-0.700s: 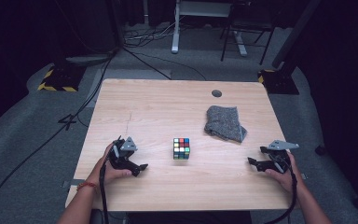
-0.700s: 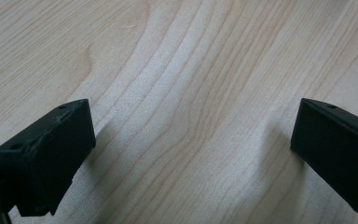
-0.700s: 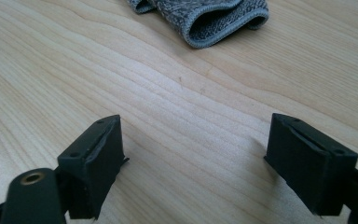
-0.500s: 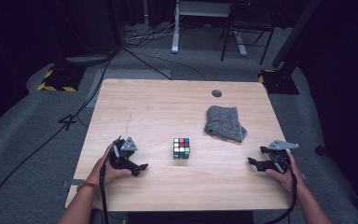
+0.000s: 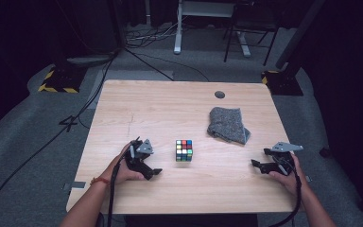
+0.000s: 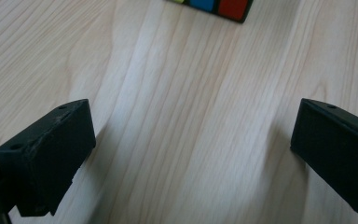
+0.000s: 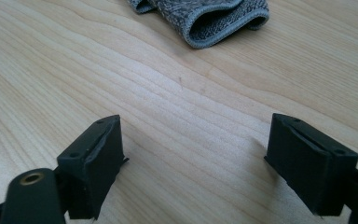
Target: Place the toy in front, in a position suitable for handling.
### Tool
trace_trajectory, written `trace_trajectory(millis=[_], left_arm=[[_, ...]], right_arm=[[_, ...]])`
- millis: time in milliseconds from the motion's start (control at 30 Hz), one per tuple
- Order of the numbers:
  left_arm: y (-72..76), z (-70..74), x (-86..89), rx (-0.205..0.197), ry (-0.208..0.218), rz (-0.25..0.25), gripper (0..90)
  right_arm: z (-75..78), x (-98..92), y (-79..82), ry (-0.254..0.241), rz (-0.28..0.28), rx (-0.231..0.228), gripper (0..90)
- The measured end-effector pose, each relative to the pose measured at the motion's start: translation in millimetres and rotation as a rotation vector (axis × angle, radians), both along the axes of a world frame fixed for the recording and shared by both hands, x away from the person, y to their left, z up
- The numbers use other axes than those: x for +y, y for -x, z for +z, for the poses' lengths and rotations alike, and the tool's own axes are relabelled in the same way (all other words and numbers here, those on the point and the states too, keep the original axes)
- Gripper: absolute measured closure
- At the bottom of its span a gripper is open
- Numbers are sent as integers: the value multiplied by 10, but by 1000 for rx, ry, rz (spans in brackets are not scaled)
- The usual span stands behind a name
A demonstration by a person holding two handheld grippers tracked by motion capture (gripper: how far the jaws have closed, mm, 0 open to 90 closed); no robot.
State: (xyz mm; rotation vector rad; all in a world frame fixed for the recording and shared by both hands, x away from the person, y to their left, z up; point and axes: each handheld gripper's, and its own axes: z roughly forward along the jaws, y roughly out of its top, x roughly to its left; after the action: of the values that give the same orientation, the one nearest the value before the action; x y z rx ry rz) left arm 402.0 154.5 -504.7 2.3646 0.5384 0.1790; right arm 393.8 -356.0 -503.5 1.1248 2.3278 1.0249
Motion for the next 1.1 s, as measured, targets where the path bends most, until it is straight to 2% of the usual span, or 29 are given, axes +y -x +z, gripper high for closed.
trace_trajectory(millis=[33, 300, 500, 667, 833, 1100], left_arm=[[0, 0, 0, 0, 0, 0, 0], [-191, 6, -439, -2, -5, -83, 1], [-298, 6, -595, 1, -1, -88, 1], [-351, 10, -684, 2, 5, -108, 15], [-389, 21, -721, -11, 29, -95, 130], [-376, 24, -750, -23, 39, -106, 186]], right_arm=[[0, 0, 1, 0, 0, 1, 184], [0, -2, 0, -2, 2, 1, 184], [0, -4, -4, 0, 5, 0, 182], [0, -4, -5, 0, 6, 0, 182], [0, -4, -5, 1, 7, 0, 182], [0, -4, -5, 1, 7, 0, 182]])
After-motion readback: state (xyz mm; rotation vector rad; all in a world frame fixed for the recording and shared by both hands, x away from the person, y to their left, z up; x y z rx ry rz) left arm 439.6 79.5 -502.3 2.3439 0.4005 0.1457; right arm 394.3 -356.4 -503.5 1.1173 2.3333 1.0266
